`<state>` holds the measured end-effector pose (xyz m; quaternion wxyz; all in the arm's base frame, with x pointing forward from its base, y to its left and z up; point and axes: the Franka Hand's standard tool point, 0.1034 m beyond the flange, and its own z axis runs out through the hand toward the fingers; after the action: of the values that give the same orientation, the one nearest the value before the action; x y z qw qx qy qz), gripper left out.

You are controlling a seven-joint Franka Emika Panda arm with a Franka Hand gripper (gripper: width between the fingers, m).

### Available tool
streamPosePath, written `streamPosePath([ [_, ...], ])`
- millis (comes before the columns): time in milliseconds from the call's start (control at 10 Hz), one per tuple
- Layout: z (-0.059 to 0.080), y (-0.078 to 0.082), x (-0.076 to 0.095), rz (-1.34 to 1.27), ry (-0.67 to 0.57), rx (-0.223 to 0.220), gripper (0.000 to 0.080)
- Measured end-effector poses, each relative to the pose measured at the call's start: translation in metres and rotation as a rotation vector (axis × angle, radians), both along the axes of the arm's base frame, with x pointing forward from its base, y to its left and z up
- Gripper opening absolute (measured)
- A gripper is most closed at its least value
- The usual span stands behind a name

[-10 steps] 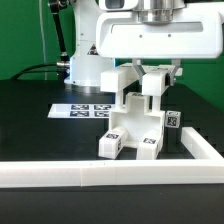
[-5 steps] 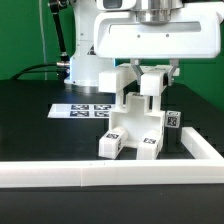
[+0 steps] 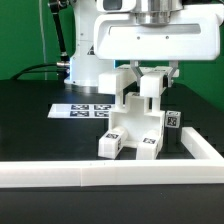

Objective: Assemble chair

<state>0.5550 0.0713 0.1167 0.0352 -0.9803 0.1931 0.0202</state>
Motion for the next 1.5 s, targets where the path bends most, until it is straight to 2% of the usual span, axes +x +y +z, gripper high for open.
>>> streamPosePath([
  [1100, -0.039, -0.011, -0.005, 0.010, 0.044, -0.024, 0.0290],
  [1400, -0.040, -0.011, -0.005, 0.010, 0.043, -0.025, 0.0291],
  [1500, -0.040, -0.011, -0.005, 0.010, 0.043, -0.025, 0.0504],
])
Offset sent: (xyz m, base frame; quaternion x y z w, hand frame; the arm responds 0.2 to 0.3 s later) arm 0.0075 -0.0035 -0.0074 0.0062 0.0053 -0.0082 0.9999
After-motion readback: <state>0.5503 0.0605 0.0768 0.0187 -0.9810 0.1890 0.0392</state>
